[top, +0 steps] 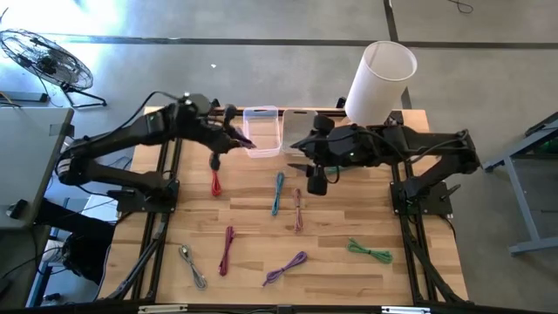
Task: Pick & Place USB Port
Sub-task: Put the top purple cable into the transparent bin
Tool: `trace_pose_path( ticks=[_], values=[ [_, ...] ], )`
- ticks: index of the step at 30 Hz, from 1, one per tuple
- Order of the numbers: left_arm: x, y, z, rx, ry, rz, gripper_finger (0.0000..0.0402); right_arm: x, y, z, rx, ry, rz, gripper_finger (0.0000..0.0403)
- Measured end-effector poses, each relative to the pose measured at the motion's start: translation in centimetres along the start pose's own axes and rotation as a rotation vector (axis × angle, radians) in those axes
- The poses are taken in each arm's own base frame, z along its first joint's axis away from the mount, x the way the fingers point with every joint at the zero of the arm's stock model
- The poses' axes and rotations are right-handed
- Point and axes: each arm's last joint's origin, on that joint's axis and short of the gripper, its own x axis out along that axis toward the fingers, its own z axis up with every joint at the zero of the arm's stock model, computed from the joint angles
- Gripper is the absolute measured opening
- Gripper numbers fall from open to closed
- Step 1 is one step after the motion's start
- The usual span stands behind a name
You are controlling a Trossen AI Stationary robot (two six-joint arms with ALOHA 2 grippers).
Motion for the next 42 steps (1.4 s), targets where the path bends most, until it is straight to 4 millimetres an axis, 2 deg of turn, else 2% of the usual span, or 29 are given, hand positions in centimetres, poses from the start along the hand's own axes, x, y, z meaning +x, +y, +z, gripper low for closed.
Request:
trace_pose_path(
  ticks=[6,12,17,24,32,42],
  values=[
    [1.3,1.2,-3.1,0.189,0.121,-0.026,0.001,-0.4,-0.1,-0.3,0.024,0.027,0.017,0.0214],
    [4.1,2.1,-6.6,0.343,0.314,-0.078,0.0019,-0.4,-0.3,-0.8,0.054,0.085,0.008,0.0215],
    [7.3,1.8,-8.9,0.448,0.419,-0.192,0.001,-0.4,-0.4,-0.9,0.098,0.095,0.003,0.0216],
    [10.8,0.8,-11.4,0.552,0.465,-0.332,0.0009,-0.4,-0.4,-1.0,0.139,0.101,0.0,0.0216],
    [12.5,0.3,-12.3,0.625,0.454,-0.382,0.0009,-0.3,-0.5,-1.0,0.162,0.102,-0.003,0.0216],
    [12.8,0.6,-12.1,0.65,0.402,-0.35,0.0009,-0.3,-0.6,-1.0,0.168,0.1,-0.009,0.0216]
  ],
)
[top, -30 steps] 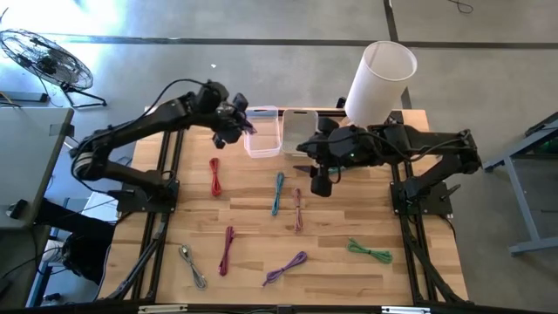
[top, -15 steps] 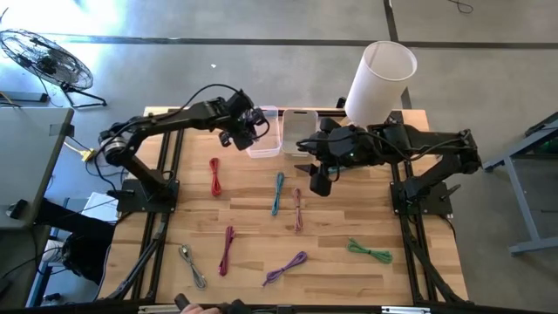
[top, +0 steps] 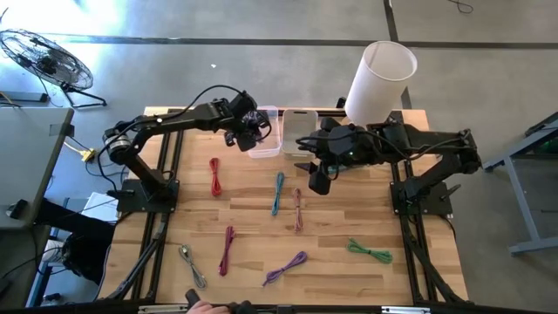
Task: Pick & Place USB Port
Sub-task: Put the top purple cable into the transparent bin
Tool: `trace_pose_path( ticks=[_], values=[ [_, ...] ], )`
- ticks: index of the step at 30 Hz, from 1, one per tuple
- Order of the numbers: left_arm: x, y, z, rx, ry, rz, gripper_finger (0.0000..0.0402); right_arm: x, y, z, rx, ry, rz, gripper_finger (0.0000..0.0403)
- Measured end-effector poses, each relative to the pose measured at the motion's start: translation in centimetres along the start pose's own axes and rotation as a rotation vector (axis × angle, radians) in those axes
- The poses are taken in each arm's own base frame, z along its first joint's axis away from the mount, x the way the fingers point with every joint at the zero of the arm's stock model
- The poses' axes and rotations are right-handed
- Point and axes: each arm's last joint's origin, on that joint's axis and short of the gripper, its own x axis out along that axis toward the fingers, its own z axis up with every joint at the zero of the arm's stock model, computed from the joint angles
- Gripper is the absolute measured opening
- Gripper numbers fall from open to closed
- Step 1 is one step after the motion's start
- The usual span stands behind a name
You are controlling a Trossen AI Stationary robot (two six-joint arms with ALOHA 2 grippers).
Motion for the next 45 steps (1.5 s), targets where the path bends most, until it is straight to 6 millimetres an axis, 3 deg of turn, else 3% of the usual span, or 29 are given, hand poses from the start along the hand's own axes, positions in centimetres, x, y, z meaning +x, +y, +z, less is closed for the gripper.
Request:
trace_pose_path(
  ticks=[13,24,30,40,45],
  values=[
    [0.7,0.2,0.3,0.015,-0.009,0.008,0.0009,0.1,-0.4,0.1,0.03,0.0,-0.011,0.0216],
    [3.9,-0.9,-0.1,0.008,0.124,-0.121,0.0034,0.1,-0.3,0.0,0.029,0.003,-0.001,0.0216],
    [3.9,-0.7,-0.2,-0.059,0.145,-0.115,0.0042,0.1,-0.4,-0.2,0.018,0.028,-0.005,0.0216],
    [1.6,2.8,-0.9,-0.243,0.155,-0.013,0.0046,0.1,-0.3,-0.3,0.002,0.045,0.014,0.0216],
    [2.2,2.3,-0.8,-0.235,0.156,-0.121,0.0046,0.1,-0.3,-0.4,0.005,0.049,0.034,0.0216]
  ],
)
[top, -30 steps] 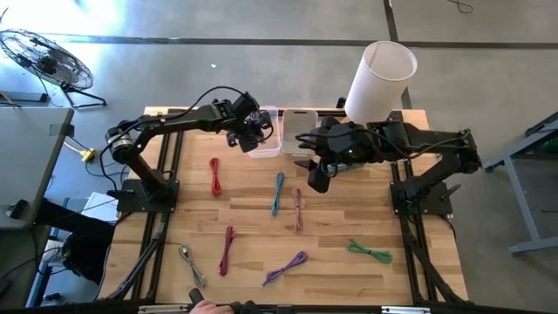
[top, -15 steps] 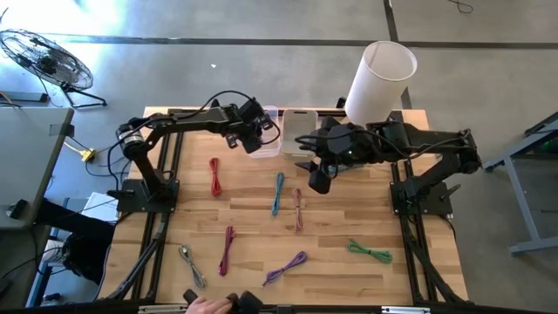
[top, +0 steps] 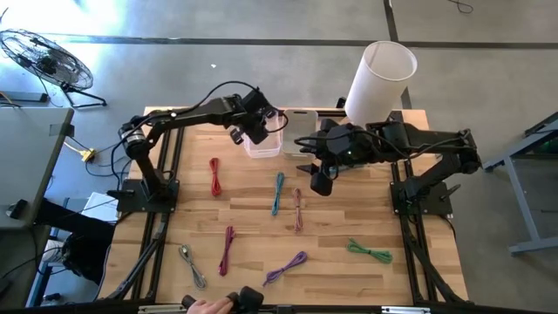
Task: Pick & Place USB Port
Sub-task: Put the top purple cable into the transparent bin, then put the red cable into the transparent bin
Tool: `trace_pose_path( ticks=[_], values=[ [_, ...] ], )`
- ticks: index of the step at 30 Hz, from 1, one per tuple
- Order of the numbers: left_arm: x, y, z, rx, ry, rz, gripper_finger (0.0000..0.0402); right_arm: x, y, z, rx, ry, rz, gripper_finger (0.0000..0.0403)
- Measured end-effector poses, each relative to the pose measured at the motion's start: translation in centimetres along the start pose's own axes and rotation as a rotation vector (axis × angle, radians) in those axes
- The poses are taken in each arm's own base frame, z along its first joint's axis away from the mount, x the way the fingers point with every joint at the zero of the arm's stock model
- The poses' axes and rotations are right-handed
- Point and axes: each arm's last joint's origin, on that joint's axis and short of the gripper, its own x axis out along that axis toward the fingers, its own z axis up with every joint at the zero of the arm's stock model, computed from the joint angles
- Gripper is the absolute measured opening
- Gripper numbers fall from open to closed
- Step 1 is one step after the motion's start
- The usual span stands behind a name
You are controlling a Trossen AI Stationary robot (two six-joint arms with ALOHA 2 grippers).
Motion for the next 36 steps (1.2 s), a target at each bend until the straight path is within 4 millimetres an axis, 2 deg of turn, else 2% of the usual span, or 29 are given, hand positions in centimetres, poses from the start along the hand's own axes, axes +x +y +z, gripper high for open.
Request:
trace_pose_path(
  ticks=[6,15,21,28,32,36],
  values=[
    [2.0,-1.0,-0.1,-0.035,0.099,-0.112,0.0046,0.0,0.1,0.0,0.006,0.007,0.034,0.0216],
    [2.2,-1.2,0.0,-0.119,0.098,-0.137,0.0051,0.0,0.1,0.0,0.012,0.006,0.041,0.0216],
    [2.2,-1.2,0.2,-0.121,0.102,-0.137,0.0108,0.0,0.1,0.0,0.02,0.006,0.041,0.0216],
    [2.1,-1.2,0.2,-0.066,0.241,-0.128,0.0199,0.0,0.1,0.0,0.031,0.006,0.041,0.0216],
    [1.5,-1.2,1.0,-0.038,0.387,-0.107,0.0212,0.0,0.1,0.0,0.011,0.006,0.041,0.0216],
    [-0.2,-1.5,2.8,0.079,0.386,-0.122,0.0213,0.0,0.2,0.0,-0.025,0.005,0.042,0.0216]
  ],
)
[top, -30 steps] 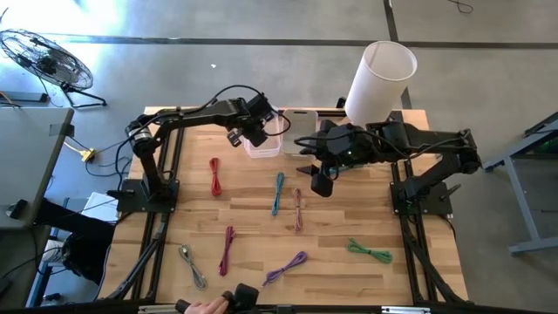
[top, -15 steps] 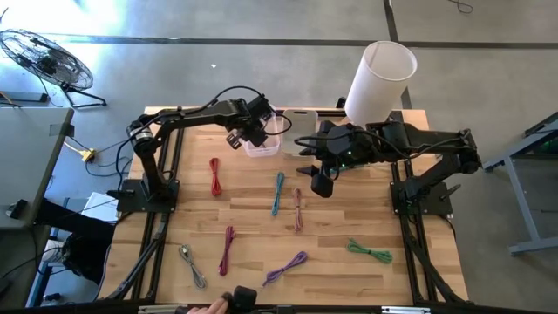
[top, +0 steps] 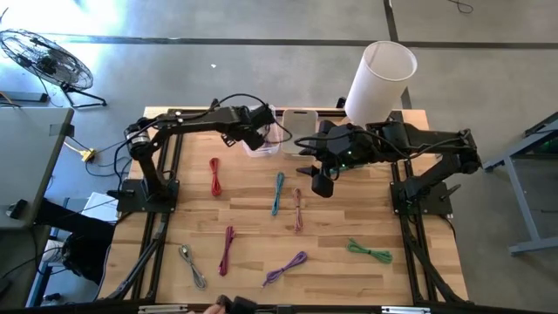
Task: Pick & Place USB Port
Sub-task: Put the red cable into the transparent bin
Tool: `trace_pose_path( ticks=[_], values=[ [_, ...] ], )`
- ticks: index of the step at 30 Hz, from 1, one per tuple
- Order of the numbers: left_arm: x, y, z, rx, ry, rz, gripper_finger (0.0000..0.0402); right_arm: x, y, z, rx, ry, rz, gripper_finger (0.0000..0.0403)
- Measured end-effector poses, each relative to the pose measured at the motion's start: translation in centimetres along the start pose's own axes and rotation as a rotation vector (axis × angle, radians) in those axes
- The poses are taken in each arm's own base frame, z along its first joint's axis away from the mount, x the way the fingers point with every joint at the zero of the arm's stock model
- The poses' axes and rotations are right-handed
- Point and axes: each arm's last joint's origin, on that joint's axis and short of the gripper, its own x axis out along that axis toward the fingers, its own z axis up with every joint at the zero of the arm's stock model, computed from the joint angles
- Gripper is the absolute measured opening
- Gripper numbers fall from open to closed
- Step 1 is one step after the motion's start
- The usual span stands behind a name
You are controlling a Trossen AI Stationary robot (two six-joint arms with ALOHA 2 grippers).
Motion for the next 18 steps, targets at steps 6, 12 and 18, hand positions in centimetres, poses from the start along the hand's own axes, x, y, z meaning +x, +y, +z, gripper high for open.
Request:
trace_pose_path(
  ticks=[6,12,18],
  values=[
    [-5.3,0.2,1.0,-0.044,-0.061,0.056,0.0214,0.0,0.0,0.0,-0.035,0.0,0.0,0.0216],
    [-13.5,0.9,-1.2,-0.37,-0.479,0.046,0.0214,0.0,0.0,0.0,-0.056,0.0,0.0,0.0216],
    [-19.3,-1.0,-4.2,-0.496,-0.913,-0.037,0.0214,-0.1,0.2,0.0,-0.09,0.006,0.058,0.0216]
  ],
)
